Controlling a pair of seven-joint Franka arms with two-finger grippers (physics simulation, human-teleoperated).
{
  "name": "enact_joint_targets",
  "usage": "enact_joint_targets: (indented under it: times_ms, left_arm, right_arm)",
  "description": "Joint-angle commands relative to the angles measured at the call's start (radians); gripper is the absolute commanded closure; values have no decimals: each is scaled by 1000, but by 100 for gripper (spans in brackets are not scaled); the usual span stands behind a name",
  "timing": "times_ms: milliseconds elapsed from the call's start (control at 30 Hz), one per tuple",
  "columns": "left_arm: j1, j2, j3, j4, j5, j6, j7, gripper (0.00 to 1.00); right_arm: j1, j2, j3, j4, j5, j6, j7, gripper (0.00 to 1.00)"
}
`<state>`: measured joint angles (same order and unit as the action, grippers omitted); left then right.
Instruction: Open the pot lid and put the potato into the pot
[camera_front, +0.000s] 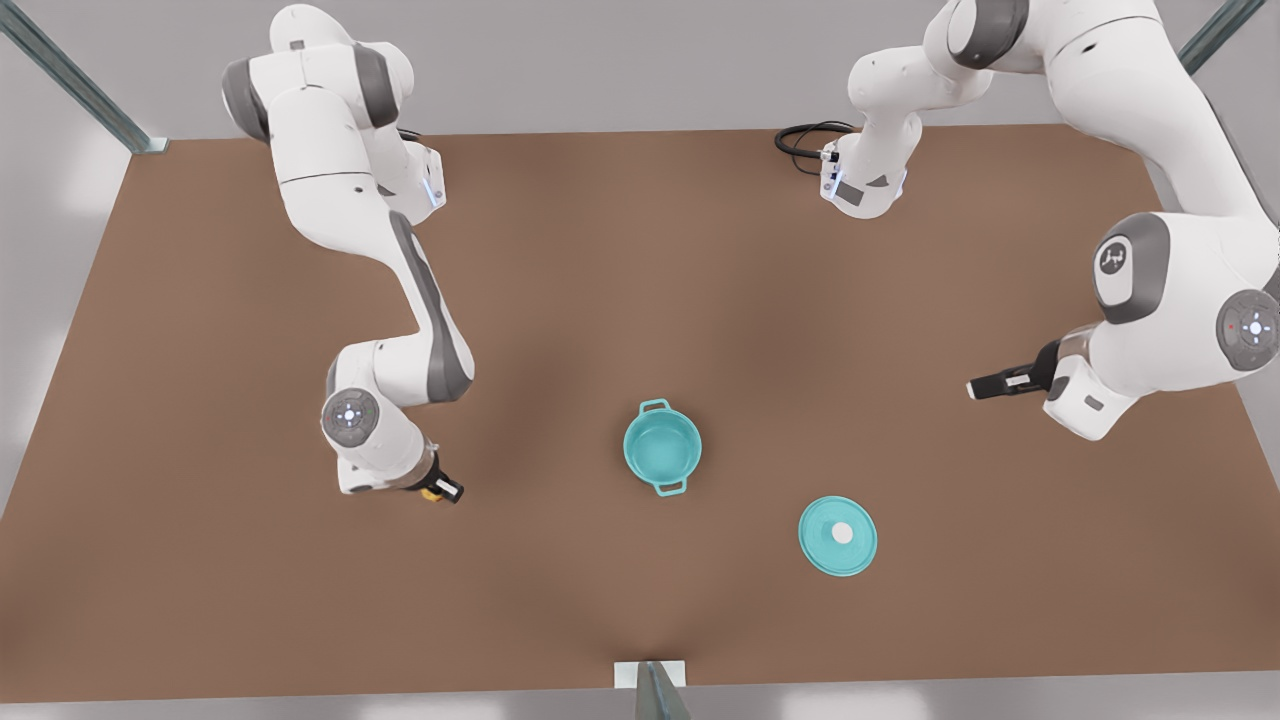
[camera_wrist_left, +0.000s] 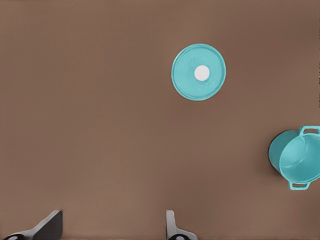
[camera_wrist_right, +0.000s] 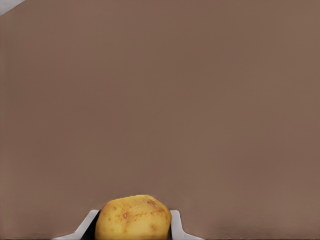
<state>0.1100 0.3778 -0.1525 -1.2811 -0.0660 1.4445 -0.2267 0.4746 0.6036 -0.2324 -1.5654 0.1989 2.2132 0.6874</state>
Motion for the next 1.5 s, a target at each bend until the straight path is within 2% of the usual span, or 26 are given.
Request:
enact_joint_targets:
  times_ms: [0, 333, 567, 1067, 1300, 1333, 1367, 1467]
  left_arm:
    - [-4, 4, -18, 0, 2, 1, 17, 0]
    - [7, -2, -13, -6, -14, -22, 116, 0]
    - [7, -2, -12, -4, -9, -27, 109, 0]
    - [-1, 1, -16, -7, -5, -30, 89, 0]
    - [-1, 4, -16, 2, -14, -19, 95, 0]
    - [-3, 6, -18, 3, -9, -4, 93, 0]
    - [-4, 6, -18, 9, -6, 36, 99, 0]
    - [-32, 9, -16, 11, 29, 60, 101, 0]
  right_arm:
    - [30, -18, 1, 1, -6, -58, 57, 46]
    - [237, -38, 1, 44, 28, -79, 279, 46]
    - [305, 64, 1, 206, 56, -102, 425, 46]
    - [403, 375, -8, 504, 91, -82, 601, 46]
    - [403, 390, -10, 521, 93, -4, 624, 45]
    - [403, 390, -10, 521, 93, -6, 623, 44]
    - [403, 390, -12, 521, 91, -3, 600, 0]
    - [403, 384, -16, 519, 91, -3, 597, 0]
